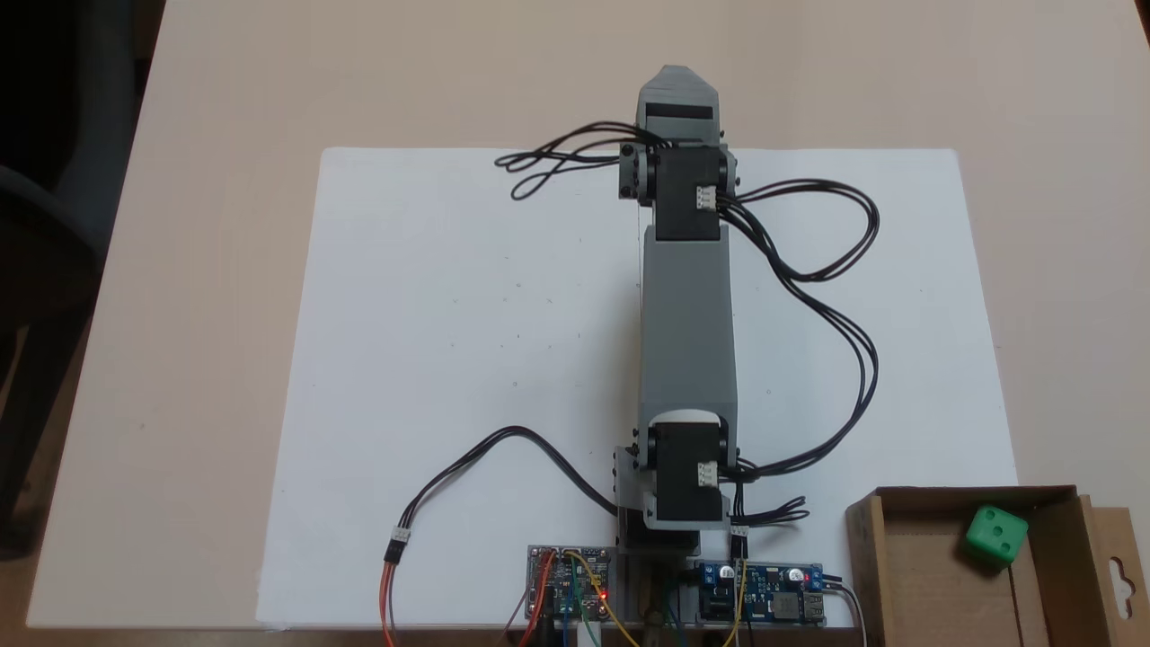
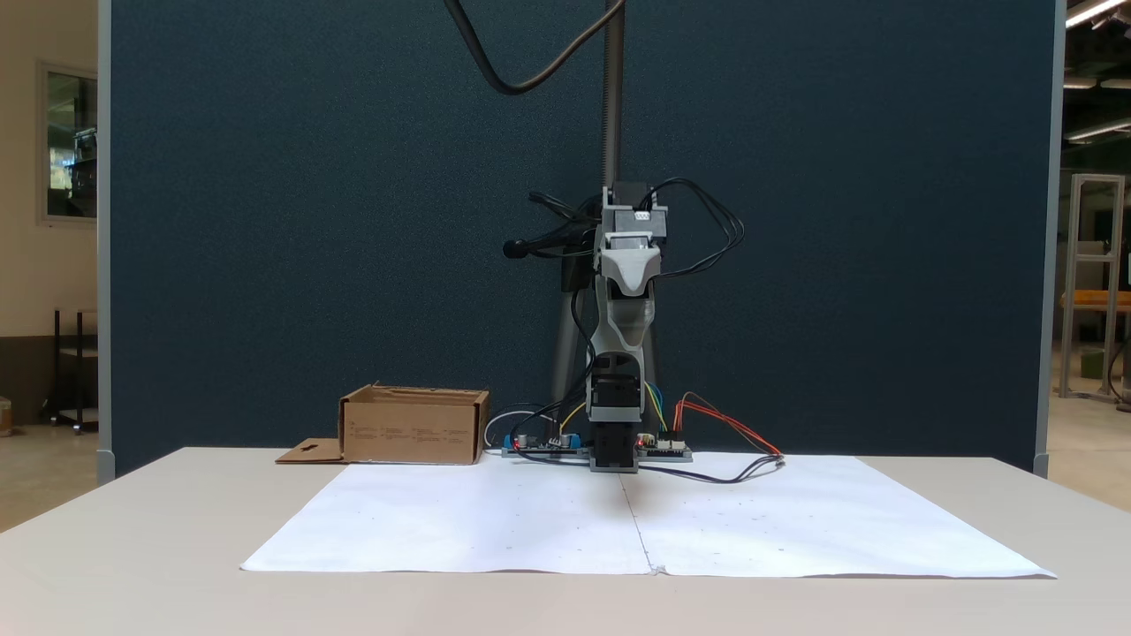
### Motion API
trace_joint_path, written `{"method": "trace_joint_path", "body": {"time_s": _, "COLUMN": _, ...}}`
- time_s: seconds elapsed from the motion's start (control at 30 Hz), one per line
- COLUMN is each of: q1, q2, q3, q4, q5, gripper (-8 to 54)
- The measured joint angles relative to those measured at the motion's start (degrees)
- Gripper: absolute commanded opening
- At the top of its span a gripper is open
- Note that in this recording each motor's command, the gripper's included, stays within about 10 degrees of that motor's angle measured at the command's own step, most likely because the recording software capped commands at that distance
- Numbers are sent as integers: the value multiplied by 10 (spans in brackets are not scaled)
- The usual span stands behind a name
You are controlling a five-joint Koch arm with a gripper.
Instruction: Grasp a green dice and put it in the bin.
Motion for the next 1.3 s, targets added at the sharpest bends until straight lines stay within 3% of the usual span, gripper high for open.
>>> {"method": "trace_joint_path", "body": {"time_s": 0.53, "q1": 4, "q2": 192, "q3": 410, "q4": -334, "q5": 0, "gripper": 434}}
{"method": "trace_joint_path", "body": {"time_s": 1.3, "q1": 32, "q2": 252, "q3": 757, "q4": -737, "q5": 1, "gripper": 434}}
